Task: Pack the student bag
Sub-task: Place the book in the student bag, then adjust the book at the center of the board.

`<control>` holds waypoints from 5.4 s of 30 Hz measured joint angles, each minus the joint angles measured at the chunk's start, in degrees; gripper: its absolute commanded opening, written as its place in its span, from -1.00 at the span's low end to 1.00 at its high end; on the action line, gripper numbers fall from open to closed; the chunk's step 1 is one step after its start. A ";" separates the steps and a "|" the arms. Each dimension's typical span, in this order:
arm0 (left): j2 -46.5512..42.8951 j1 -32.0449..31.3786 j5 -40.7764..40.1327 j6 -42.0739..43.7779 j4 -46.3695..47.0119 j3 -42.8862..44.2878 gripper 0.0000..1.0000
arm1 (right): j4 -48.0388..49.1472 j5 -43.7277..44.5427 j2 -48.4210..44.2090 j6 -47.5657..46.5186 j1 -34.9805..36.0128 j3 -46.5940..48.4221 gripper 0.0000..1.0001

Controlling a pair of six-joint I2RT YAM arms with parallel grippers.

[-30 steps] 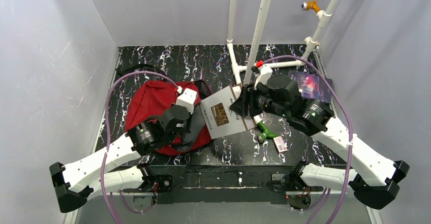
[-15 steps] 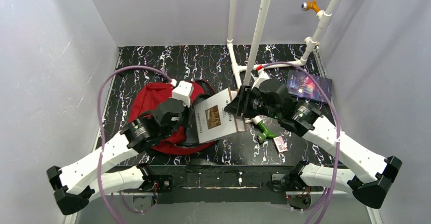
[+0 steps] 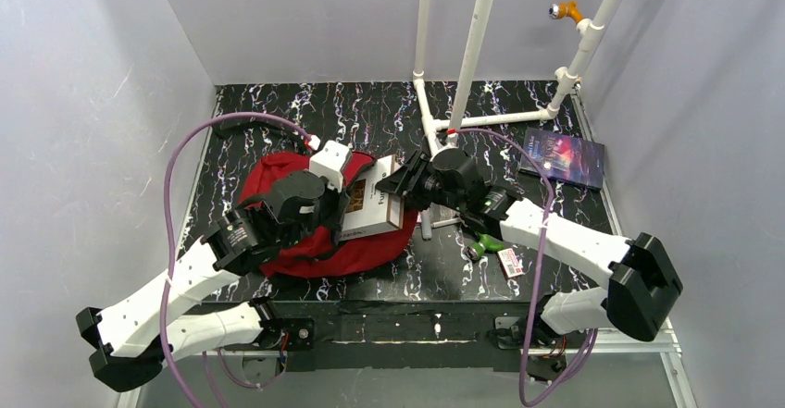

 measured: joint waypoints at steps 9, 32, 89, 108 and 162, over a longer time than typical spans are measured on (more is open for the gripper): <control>0.37 0.00 1.46 0.96 -0.76 1.86 -1.00 | 8.44 -0.44 2.80 3.91 0.39 -1.18 -0.78; 0.70 0.00 2.01 -0.26 1.88 -1.92 -1.00 | 40.79 2.75 26.64 6.21 7.52 -5.16 -0.40; 0.61 0.00 -14.67 -4.61 0.98 -11.13 -1.00 | -13.00 23.67 -18.08 -51.15 9.05 -6.75 0.97; 1.40 0.00 -7.19 -5.53 2.14 -11.93 -1.00 | -17.88 20.24 -1.29 -34.14 -54.18 -10.73 0.97; -0.22 0.00 6.27 -10.78 1.88 -11.26 0.43 | 14.12 6.34 43.36 -39.26 -58.60 19.54 0.97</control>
